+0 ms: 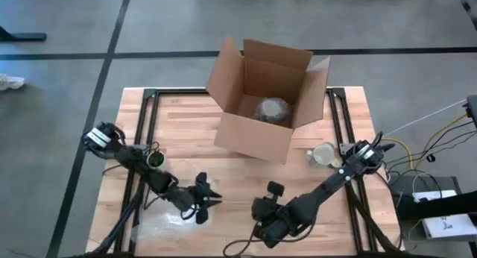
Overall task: Wrap mug
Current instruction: Wrap the blue patterned mug with the bubble wrap
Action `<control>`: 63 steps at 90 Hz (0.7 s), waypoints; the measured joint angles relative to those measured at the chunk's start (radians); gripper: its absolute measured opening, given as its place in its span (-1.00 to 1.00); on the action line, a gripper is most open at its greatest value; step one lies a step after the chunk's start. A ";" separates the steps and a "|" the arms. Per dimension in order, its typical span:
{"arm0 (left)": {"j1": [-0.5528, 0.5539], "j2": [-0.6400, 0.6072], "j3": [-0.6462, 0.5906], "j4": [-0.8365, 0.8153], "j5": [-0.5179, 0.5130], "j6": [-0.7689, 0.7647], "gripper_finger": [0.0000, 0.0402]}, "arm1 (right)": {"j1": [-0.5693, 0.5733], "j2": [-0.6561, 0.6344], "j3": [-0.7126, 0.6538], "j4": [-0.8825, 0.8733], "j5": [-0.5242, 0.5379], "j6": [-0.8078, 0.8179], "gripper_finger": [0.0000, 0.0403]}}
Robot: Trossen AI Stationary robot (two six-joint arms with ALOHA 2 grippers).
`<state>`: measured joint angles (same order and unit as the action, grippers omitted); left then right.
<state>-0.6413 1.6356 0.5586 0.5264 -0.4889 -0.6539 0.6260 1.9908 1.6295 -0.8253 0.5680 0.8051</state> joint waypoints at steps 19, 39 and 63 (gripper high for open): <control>-0.061 0.000 0.159 -0.135 -0.131 0.007 -0.62 | -0.002 0.004 0.000 0.001 0.001 -0.013 -0.61; -0.166 0.036 0.492 -0.781 -0.390 -0.103 -0.62 | 0.005 0.039 -0.005 0.001 0.000 0.027 -0.19; -0.215 0.200 0.646 -0.963 -0.295 -0.222 -0.45 | 0.004 0.066 -0.005 0.000 0.000 0.040 0.13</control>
<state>-0.8565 1.8352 1.2049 -0.4367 -0.7834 -0.8756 0.6304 2.0569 1.6241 -0.8248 0.5683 0.8455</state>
